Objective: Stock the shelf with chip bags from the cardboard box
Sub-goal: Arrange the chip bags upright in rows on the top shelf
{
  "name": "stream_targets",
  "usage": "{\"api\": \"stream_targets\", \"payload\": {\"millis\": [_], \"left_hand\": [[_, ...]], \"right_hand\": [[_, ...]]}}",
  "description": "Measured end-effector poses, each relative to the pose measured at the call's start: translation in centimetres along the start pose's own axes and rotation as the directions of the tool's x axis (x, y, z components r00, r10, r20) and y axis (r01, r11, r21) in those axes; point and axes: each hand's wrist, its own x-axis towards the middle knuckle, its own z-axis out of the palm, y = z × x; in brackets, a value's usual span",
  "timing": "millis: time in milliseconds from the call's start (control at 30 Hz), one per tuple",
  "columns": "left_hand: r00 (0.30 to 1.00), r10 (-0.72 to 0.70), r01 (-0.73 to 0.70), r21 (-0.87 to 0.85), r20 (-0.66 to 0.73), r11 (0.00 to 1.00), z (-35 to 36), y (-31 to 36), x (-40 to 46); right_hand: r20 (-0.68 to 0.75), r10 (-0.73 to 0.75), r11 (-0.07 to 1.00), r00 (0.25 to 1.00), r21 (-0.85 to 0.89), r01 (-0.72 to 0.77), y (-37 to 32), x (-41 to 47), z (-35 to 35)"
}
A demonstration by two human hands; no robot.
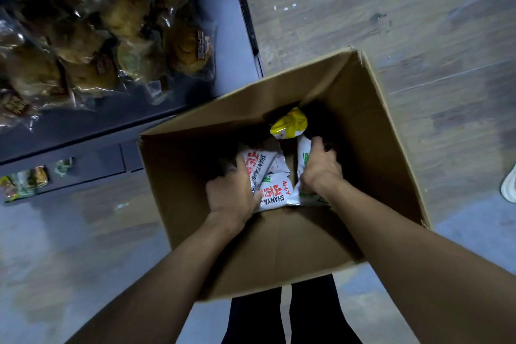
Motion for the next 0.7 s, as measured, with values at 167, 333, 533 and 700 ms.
{"api": "stream_targets", "payload": {"millis": [167,333,533,700], "left_hand": [[0.997,-0.076,0.076,-0.018,0.011,0.997,2.2,0.3,-1.0],[0.988,0.032,-0.013,0.129,-0.151,0.992,4.6,1.7,0.0],[0.993,0.022,-0.007,0.133,-0.114,0.991,6.6,2.7,1.1],[0.992,-0.025,0.034,0.072,-0.127,0.997,8.0,2.6,1.6]], "right_hand": [[-0.021,-0.018,1.000,1.000,0.024,0.018,0.3,0.2,0.8],[0.001,0.032,0.995,1.000,-0.097,-0.031,0.2,0.9,3.1],[0.126,0.086,0.977,0.988,-0.205,-0.059,0.6,1.6,4.4],[0.089,0.051,0.976,0.995,-0.217,-0.030,1.4,3.5,4.1]]}}
